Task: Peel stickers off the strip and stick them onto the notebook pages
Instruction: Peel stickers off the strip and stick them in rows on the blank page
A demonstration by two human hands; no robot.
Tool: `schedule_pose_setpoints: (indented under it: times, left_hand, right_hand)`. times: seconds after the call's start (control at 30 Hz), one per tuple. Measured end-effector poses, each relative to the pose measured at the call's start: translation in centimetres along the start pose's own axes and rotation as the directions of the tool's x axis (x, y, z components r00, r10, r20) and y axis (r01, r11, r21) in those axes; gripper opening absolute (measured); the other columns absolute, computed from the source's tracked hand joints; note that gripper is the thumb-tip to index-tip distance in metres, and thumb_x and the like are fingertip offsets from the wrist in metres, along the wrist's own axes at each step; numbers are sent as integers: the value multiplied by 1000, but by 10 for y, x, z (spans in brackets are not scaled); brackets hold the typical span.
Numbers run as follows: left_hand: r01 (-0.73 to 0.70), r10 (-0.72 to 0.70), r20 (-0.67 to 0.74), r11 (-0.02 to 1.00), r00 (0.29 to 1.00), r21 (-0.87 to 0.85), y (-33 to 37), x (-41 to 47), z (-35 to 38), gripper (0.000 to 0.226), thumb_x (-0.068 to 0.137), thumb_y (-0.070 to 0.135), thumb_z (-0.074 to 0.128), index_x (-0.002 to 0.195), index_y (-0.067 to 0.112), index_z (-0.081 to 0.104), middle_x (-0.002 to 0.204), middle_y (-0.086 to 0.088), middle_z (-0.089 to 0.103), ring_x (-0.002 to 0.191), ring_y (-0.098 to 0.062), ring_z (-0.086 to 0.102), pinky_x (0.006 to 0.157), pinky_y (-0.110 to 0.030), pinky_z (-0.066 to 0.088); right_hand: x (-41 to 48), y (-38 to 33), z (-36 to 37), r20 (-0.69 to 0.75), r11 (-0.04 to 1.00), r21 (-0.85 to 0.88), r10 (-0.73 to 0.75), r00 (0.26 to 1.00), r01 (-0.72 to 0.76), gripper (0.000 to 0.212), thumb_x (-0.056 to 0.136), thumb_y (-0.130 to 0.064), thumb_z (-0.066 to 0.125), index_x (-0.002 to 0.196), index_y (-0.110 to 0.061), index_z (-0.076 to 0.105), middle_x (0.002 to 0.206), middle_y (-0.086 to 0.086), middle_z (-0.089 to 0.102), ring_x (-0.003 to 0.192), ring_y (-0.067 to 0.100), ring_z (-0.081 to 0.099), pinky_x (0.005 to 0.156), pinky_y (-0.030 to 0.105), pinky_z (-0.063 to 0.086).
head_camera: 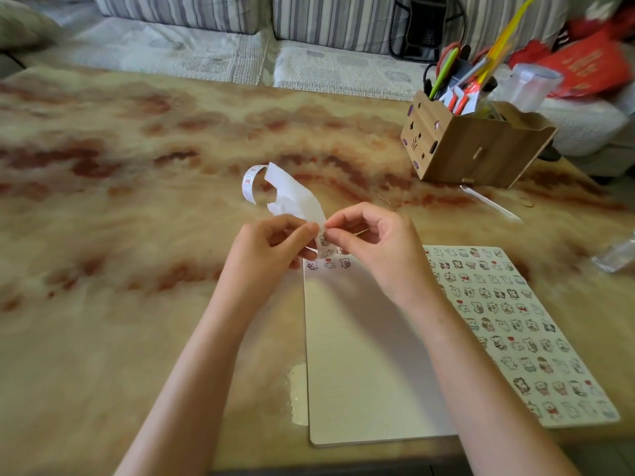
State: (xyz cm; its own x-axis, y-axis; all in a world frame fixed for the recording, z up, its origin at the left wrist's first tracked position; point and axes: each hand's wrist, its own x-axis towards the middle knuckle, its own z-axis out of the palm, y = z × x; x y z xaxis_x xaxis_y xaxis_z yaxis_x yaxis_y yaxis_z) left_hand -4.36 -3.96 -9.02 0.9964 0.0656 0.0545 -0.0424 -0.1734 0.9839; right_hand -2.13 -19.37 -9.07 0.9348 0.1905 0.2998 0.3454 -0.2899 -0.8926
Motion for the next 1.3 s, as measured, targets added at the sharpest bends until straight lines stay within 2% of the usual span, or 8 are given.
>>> schedule_pose_setpoints:
  times: [0.3, 0.53, 0.77, 0.87, 0.93, 1.03, 1.13, 1.3]
  left_hand:
    - [-7, 7, -9, 1000, 1000, -16, -1, 0, 2, 17, 89, 19, 62, 76, 15, 70, 61, 11, 68, 62, 0, 66, 56, -10, 47]
    - [40, -41, -43, 999, 998, -28, -5, 2, 2, 18, 89, 20, 64, 76, 10, 72, 65, 1, 70, 67, -13, 69, 61, -17, 53]
    - [79, -80, -66, 996, 995, -28, -5, 2, 1, 19, 88, 21, 64, 76, 10, 73, 65, -1, 71, 66, -14, 69, 58, -16, 53]
    - [91, -92, -70, 996, 993, -18, -5, 1, 1, 19, 88, 23, 64, 78, 11, 73, 68, -1, 72, 71, -18, 70, 63, -19, 53]
    - [91, -90, -76, 996, 993, 9, -5, 1, 2, 19, 88, 26, 63, 78, 13, 74, 69, 1, 72, 73, -18, 70, 67, -21, 53]
    - [95, -93, -97, 995, 991, 12, -4, 0, 2, 20, 89, 25, 62, 78, 11, 73, 68, 3, 72, 65, -9, 66, 62, -16, 49]
    - [110, -105, -123, 993, 987, 35, -4, 0, 1, 22, 90, 25, 60, 78, 12, 73, 68, 2, 72, 58, -5, 60, 56, -14, 45]
    - [101, -89, -150, 992, 985, 75, -5, -2, -1, 24, 90, 26, 59, 77, 11, 71, 70, -2, 72, 57, -8, 58, 50, -12, 41]
  right_hand:
    - [-2, -2, 0, -5, 994, -90, -62, 998, 61, 9, 81, -5, 72, 80, -14, 70, 71, -8, 69, 62, 4, 59, 60, 15, 44]
    - [-2, 6, 0, 0, 914, -332, -249, 969, 235, 4, 82, -12, 71, 82, -15, 69, 77, -4, 63, 65, 10, 57, 59, 28, 48]
    - [-3, 7, 1, 34, 863, -391, -333, 942, 319, 4, 82, -17, 68, 83, -14, 69, 83, -7, 60, 67, 13, 57, 57, 36, 49]
    - [-3, 5, 1, 28, 889, -372, -276, 961, 266, 5, 82, -19, 69, 83, -14, 68, 87, -10, 56, 69, 14, 53, 62, 36, 48]
    - [-3, 0, 0, 25, 933, -295, -207, 978, 205, 4, 82, -15, 71, 81, -14, 68, 87, -6, 58, 67, 14, 50, 64, 29, 46]
    - [-2, -8, -4, 29, 992, -118, -50, 998, 53, 11, 82, -11, 72, 77, -19, 67, 76, -11, 61, 62, 5, 49, 61, 16, 40]
    - [1, -8, -17, -20, 998, -20, 65, 998, -65, 10, 84, -12, 70, 78, -20, 68, 70, -15, 64, 62, -1, 50, 62, 17, 41]
    - [0, 6, -45, 8, 929, -96, 359, 933, -356, 1, 84, -15, 70, 83, -15, 71, 71, -5, 67, 58, 3, 55, 49, 13, 40]
